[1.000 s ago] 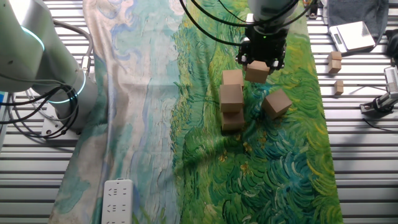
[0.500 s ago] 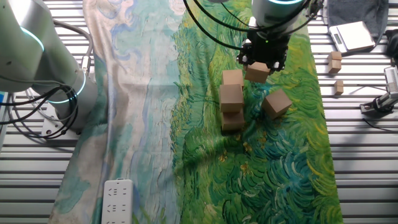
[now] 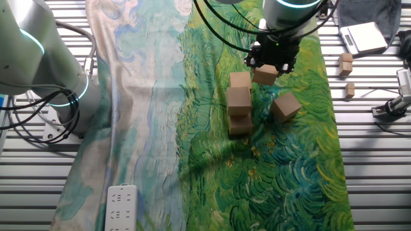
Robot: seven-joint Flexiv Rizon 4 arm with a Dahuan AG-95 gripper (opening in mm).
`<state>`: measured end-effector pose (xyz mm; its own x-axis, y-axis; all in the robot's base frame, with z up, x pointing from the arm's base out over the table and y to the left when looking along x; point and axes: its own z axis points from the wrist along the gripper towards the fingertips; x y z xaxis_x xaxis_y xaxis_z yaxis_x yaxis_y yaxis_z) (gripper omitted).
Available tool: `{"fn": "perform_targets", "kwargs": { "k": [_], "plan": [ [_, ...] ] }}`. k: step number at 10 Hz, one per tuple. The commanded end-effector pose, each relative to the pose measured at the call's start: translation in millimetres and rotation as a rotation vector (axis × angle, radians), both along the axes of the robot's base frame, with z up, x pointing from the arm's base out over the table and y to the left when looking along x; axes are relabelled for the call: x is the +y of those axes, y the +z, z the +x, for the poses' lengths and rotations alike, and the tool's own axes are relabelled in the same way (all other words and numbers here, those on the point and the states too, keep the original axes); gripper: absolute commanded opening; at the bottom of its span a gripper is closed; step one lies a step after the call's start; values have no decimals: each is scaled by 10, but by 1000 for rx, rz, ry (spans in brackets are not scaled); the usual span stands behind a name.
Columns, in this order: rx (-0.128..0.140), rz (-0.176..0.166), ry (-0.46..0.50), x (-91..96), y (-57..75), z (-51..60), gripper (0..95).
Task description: Stack the blocks into a pyramid shape
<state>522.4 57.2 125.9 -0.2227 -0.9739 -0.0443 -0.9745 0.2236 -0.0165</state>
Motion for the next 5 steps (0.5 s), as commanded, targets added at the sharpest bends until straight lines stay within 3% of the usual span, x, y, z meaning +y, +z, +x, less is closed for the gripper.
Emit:
{"fn": "perform_targets", "kwargs": {
  "k": [1, 4, 5],
  "plan": [
    [2, 6, 2, 2, -4, 13, 0],
    [6, 6, 18, 2, -4, 13, 0],
    [12, 6, 34, 77, -5, -36, 0]
  ]
}}
